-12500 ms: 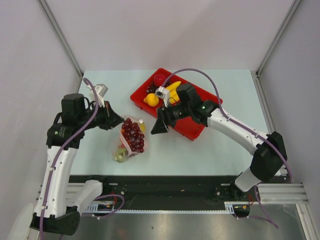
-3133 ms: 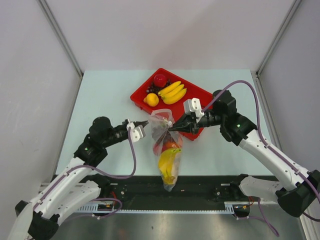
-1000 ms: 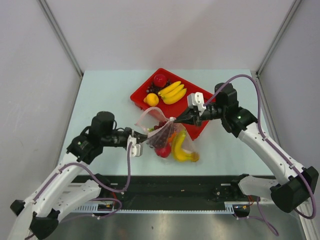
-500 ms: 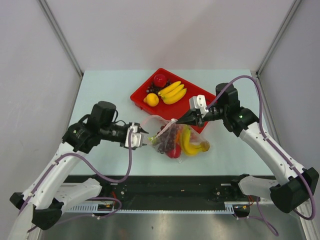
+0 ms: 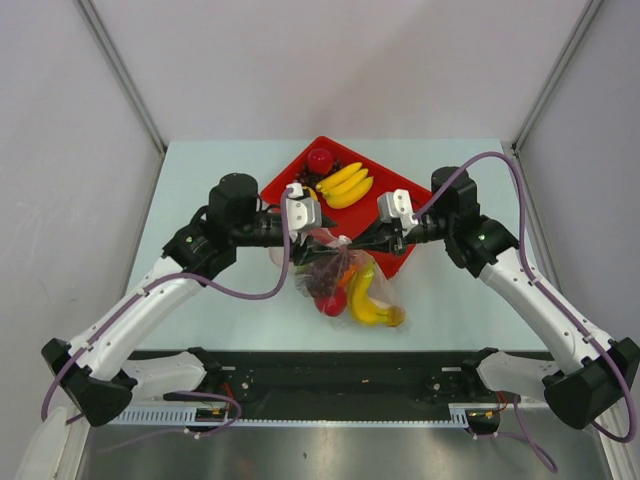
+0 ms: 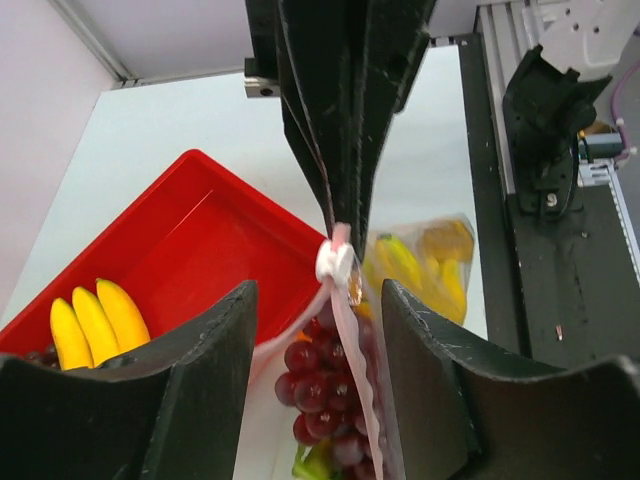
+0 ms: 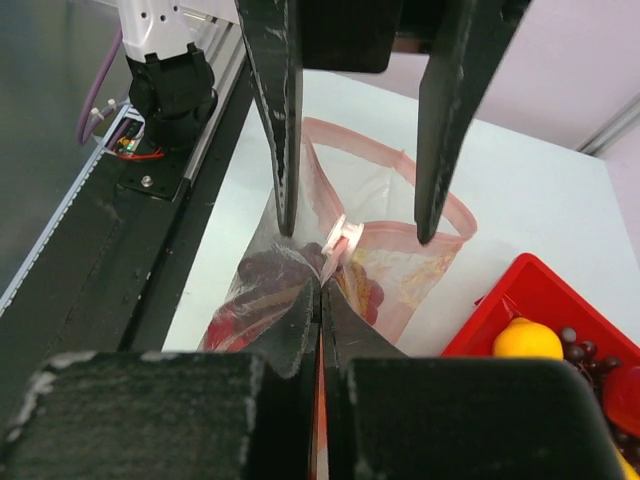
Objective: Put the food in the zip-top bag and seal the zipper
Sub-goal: Zip the zipper food storage bag at the center of the board.
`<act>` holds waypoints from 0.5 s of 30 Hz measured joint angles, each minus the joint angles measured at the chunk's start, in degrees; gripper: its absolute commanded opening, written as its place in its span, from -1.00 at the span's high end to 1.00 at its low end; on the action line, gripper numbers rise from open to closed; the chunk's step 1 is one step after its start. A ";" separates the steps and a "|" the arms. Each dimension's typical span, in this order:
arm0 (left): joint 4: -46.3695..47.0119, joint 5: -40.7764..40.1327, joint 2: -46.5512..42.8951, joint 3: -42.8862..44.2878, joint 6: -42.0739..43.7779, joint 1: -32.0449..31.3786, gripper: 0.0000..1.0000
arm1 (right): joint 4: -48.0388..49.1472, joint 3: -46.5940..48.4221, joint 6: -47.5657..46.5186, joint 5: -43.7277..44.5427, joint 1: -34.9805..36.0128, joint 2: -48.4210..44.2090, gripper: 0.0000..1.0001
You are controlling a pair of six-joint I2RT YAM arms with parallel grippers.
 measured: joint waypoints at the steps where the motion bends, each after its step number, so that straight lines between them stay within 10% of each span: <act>1: 0.85 -0.13 0.48 0.00 -1.09 -0.26 -0.09 | 0.17 0.00 0.22 0.00 0.13 0.00 1.00; 9: 5.05 0.37 2.29 0.52 -6.16 -1.20 0.62 | 1.36 0.00 1.95 0.17 0.52 0.00 1.00; 15: 5.01 1.25 2.29 0.52 -6.14 -1.31 0.74 | 2.08 0.00 3.10 0.92 0.52 0.00 1.00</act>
